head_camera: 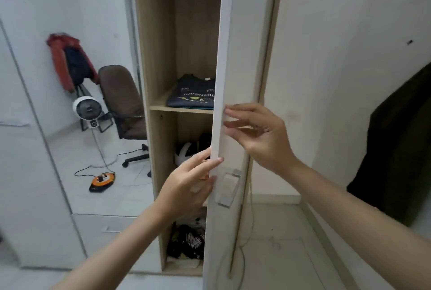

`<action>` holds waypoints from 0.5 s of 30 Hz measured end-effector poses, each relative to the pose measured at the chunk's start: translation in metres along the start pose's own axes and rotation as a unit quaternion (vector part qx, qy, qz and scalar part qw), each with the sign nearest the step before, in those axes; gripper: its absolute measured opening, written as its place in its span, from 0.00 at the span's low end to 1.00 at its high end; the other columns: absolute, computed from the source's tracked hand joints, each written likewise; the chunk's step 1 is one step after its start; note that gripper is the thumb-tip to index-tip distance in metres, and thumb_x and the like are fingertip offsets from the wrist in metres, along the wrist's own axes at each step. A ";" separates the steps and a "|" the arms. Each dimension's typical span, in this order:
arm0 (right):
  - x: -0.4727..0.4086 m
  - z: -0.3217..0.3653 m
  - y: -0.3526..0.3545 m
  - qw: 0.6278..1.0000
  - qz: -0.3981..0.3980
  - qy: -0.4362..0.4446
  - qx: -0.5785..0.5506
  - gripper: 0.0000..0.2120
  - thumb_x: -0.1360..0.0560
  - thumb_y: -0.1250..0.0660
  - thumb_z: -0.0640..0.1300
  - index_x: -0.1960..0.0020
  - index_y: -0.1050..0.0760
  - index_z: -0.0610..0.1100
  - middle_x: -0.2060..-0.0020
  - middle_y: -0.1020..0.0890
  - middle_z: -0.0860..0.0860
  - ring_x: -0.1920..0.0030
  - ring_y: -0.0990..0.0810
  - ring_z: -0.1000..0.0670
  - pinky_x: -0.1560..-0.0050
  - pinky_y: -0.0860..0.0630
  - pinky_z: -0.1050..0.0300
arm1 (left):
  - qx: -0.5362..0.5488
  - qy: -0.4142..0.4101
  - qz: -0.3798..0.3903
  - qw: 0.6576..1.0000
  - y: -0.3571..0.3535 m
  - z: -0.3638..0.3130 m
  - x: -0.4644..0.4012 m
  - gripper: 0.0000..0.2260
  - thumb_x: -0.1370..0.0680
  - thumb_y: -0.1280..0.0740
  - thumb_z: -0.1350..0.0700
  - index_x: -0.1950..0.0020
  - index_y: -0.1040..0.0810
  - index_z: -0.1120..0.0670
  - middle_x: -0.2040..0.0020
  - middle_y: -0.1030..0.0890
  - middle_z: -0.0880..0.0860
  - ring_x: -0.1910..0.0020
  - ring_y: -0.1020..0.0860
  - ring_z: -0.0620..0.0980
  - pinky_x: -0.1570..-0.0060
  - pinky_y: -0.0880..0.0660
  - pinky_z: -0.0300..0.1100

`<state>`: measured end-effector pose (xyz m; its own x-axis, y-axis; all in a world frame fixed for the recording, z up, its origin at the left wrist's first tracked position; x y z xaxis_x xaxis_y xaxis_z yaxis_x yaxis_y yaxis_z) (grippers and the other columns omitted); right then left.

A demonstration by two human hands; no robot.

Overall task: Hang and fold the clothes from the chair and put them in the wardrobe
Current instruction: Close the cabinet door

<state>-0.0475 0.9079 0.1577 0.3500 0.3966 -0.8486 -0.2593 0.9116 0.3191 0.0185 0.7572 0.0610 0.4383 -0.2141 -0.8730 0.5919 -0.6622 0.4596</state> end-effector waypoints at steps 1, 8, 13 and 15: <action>-0.008 -0.007 -0.015 1.000 0.015 -0.009 -0.014 0.17 0.29 0.28 0.33 0.41 0.22 0.39 0.44 0.20 0.46 0.50 0.16 0.50 0.51 0.18 0.48 | -0.021 0.014 -0.004 1.000 0.012 0.013 0.005 0.18 0.25 0.32 0.62 0.36 0.26 0.59 0.35 0.26 0.59 0.35 0.26 0.48 0.40 0.25 0.43; -0.079 -0.068 -0.115 0.992 0.050 0.057 0.101 0.27 0.33 0.24 0.41 0.35 0.26 0.44 0.38 0.26 0.47 0.39 0.27 0.48 0.37 0.28 0.57 | -0.105 0.112 -0.036 0.987 0.076 0.126 0.027 0.22 0.26 0.29 0.54 0.33 0.30 0.50 0.36 0.24 0.56 0.35 0.26 0.49 0.40 0.25 0.48; -0.124 -0.125 -0.173 0.958 0.012 0.098 0.270 0.37 0.35 0.25 0.51 0.29 0.37 0.54 0.31 0.36 0.48 0.34 0.33 0.45 0.36 0.33 0.46 | -0.135 0.142 -0.037 0.980 0.100 0.213 0.024 0.25 0.26 0.30 0.53 0.31 0.32 0.47 0.30 0.29 0.56 0.32 0.30 0.51 0.36 0.28 0.47; -0.141 -0.150 -0.190 0.938 0.012 0.090 0.334 0.36 0.33 0.28 0.56 0.28 0.37 0.56 0.27 0.41 0.44 0.29 0.38 0.42 0.34 0.37 0.40 | -0.149 0.161 -0.034 0.975 0.106 0.250 0.019 0.27 0.27 0.29 0.53 0.30 0.34 0.44 0.28 0.32 0.57 0.30 0.31 0.52 0.36 0.28 0.49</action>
<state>-0.1823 0.6627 0.1536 0.1777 0.4474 -0.8765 0.3776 0.7915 0.4806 -0.0795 0.5037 0.0518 0.5529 0.0903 -0.8284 0.7757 -0.4188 0.4721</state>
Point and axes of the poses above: each hand's wrist, its own x-axis away from the middle knuckle, its own y-axis out of the back of the hand, z = x × y, the point moved 4 cm from there along -x, towards the middle knuckle
